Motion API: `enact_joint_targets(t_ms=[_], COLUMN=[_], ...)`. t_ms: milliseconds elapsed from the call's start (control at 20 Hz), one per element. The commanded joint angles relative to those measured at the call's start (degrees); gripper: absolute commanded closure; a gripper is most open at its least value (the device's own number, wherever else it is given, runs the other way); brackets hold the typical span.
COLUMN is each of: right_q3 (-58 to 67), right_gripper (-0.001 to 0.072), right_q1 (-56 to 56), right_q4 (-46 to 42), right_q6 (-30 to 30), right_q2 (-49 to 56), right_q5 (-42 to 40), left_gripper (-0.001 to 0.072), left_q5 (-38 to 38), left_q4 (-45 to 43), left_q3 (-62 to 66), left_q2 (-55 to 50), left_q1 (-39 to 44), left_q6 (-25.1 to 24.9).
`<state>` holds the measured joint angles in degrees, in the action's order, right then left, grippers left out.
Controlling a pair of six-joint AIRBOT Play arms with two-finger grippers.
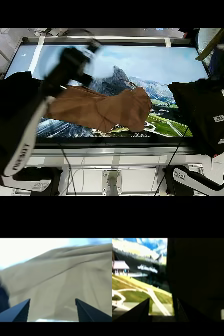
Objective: Fold the clothes and pants, and hang the long-sleeved shirts on hangers.
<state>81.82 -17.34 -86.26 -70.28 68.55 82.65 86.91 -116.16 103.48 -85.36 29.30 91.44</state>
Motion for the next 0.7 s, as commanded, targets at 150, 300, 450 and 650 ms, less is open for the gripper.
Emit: enact_joint_targets(t_ms=[150, 300, 450, 650], right_q3=[-12.6, -21.9, -30.7, -41.6], right_gripper=[0.0178, 0.0178, 0.0177, 0.0178], right_q1=[-2.4, -2.3, -2.2, 3.3], right_q4=[15.2, 31.8, 35.7, 40.0], right_q6=[-1.0, 1.0, 1.2, 2.8], right_q2=[1.2, 1.3, 1.2, 1.2], right_q5=[1.5, -3.5, -2.5, -4.4], left_gripper=[0.0066, 0.0067, 0.0067, 0.0068], left_q5=[0.3, -0.1, -3.5, -19.2], left_q4=[21.3, 21.3, 21.3, 21.3], left_q3=[-5.0, -14.8, -27.5, -44.0], left_q2=[3.5, 3.7, 5.0, 13.3], left_q1=[-23.5, -28.8, -32.2, -36.9], left_q6=[-3.8, -3.5, -3.5, 1.8])
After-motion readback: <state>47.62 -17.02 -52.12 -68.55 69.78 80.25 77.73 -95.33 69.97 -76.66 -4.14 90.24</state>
